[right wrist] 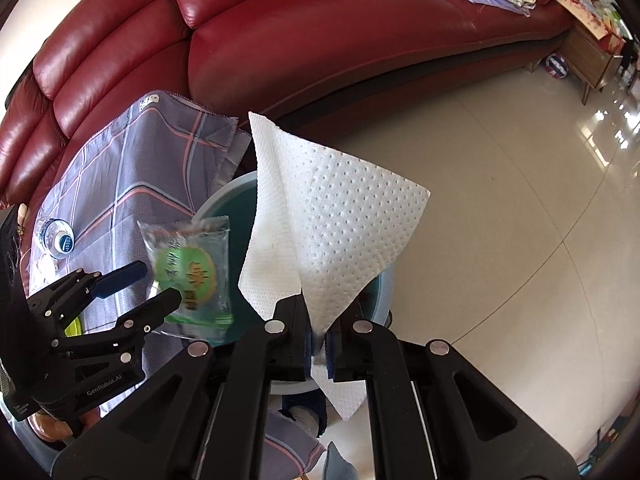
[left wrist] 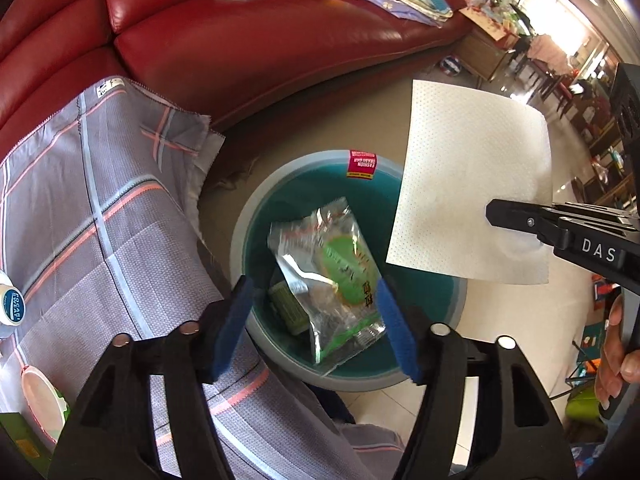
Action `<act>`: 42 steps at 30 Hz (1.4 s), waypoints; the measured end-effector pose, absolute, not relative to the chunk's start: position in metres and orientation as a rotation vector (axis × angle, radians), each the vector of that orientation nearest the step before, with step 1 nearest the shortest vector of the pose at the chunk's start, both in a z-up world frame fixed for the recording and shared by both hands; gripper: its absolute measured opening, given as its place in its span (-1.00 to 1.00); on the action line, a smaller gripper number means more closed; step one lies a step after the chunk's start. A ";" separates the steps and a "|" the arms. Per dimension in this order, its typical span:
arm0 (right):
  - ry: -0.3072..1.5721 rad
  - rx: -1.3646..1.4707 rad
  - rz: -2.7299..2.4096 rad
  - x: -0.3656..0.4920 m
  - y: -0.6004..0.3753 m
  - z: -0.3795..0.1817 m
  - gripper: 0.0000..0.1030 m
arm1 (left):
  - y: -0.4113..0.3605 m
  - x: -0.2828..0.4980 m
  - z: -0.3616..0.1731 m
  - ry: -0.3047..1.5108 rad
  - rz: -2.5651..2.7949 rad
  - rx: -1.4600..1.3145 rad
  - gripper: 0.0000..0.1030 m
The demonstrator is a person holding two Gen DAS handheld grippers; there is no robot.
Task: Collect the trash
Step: 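Carry the bag and towel over the teal bin and open both grippers, then move both grippers back over the table toward the green box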
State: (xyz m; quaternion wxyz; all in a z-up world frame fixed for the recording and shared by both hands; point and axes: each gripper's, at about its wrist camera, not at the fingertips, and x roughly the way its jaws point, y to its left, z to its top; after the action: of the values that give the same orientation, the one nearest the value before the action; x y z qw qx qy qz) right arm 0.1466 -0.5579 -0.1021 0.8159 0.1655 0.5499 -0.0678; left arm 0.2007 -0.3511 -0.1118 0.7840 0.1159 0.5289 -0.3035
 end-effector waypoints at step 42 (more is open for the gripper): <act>1.216 0.299 -0.186 0.147 -0.515 -0.091 0.80 | -0.290 0.187 -0.096 1.128 -0.612 0.182 0.90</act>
State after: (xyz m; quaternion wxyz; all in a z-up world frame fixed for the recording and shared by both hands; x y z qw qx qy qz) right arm 0.1469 -0.5151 -0.0909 0.8063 0.1396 0.5682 -0.0867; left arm 0.1865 -0.2901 -0.0961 0.7973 0.0847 0.5253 -0.2851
